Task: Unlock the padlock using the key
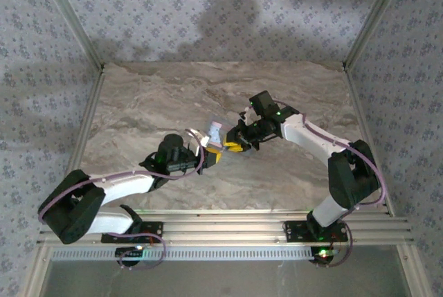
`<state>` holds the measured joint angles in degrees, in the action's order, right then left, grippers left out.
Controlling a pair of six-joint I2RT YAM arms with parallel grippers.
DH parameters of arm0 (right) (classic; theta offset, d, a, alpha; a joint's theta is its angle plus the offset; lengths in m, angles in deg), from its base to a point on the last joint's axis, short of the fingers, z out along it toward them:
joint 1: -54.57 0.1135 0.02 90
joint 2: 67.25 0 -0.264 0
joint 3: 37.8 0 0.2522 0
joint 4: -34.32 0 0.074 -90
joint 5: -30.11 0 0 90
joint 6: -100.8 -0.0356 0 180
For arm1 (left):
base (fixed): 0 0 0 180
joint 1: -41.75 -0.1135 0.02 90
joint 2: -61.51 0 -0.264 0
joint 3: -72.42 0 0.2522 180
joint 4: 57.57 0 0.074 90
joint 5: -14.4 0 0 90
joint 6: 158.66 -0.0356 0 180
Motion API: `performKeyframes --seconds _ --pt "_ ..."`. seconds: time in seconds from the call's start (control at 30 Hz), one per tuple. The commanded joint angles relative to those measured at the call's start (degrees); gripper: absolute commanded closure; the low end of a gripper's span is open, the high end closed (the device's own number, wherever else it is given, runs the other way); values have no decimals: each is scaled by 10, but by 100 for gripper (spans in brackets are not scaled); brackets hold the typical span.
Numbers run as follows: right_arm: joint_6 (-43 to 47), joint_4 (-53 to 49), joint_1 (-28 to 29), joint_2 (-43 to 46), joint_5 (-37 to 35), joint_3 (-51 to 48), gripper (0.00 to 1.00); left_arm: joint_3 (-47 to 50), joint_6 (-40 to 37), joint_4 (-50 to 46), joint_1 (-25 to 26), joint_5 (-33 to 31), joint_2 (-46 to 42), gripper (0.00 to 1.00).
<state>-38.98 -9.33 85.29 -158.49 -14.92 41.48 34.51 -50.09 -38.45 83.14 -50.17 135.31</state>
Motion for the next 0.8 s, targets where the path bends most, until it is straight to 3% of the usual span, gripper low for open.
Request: performKeyframes --seconds 0.0,0.77 --pt "0 -2 -2 1 12 23 100 3 2 12 4 -3 -16 100" --pt "2 -5 4 3 7 23 100 -6 7 -2 4 6 3 100"
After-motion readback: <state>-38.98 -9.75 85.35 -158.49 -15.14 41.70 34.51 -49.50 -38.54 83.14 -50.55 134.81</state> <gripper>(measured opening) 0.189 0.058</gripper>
